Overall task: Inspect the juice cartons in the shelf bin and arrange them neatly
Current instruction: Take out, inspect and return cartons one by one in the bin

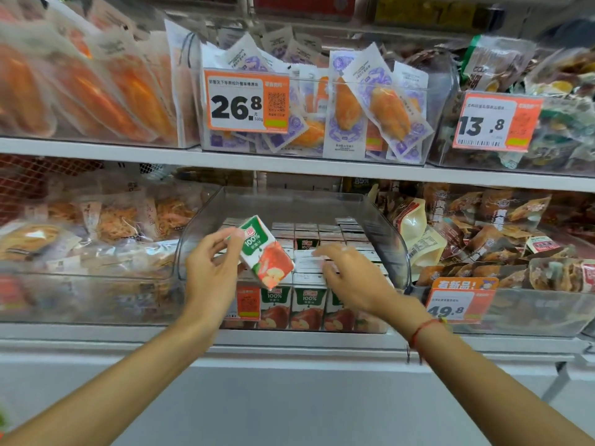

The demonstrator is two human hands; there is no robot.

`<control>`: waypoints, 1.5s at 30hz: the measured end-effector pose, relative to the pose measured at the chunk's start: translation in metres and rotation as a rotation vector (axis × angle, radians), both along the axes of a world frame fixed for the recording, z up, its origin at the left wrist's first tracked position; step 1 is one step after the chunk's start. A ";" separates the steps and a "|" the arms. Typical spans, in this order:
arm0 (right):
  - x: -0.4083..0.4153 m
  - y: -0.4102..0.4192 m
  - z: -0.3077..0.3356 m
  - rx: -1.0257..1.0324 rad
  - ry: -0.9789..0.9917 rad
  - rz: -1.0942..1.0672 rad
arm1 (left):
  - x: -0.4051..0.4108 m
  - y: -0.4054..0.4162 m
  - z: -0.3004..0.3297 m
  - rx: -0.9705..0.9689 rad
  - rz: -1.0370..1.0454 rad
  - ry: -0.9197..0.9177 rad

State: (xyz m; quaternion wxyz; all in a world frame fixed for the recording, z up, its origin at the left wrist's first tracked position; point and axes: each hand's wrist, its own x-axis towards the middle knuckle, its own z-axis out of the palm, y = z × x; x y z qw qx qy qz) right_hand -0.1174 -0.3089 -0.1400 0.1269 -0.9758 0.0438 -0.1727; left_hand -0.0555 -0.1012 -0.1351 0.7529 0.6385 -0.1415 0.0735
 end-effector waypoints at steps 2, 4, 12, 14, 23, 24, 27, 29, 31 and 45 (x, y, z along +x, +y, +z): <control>0.015 -0.002 0.008 0.029 0.065 0.020 | -0.006 0.007 -0.004 -0.004 0.020 0.008; 0.029 -0.001 0.011 0.028 0.114 0.021 | -0.009 0.015 -0.009 0.011 0.021 0.010; 0.056 -0.004 0.019 0.068 0.120 0.009 | -0.018 0.021 -0.023 0.074 -0.086 -0.025; 0.060 -0.005 0.017 0.088 0.083 -0.029 | -0.019 0.020 -0.025 0.085 -0.098 -0.025; 0.056 0.003 0.023 -0.019 0.113 -0.057 | -0.019 0.016 -0.024 0.137 -0.134 -0.004; 0.050 0.005 0.026 -0.025 0.112 -0.047 | -0.020 0.016 -0.023 0.147 -0.142 0.002; 0.024 0.018 0.032 -0.011 0.027 -0.014 | -0.025 0.015 -0.015 0.178 -0.184 0.053; 0.001 0.035 0.032 0.070 -0.063 0.014 | -0.029 0.015 -0.006 0.182 -0.239 0.112; -0.022 0.056 0.028 0.279 -0.106 0.033 | -0.035 0.015 0.000 0.193 -0.285 0.146; -0.063 0.097 0.002 0.984 -0.034 0.142 | -0.059 0.040 -0.024 0.209 -0.408 0.178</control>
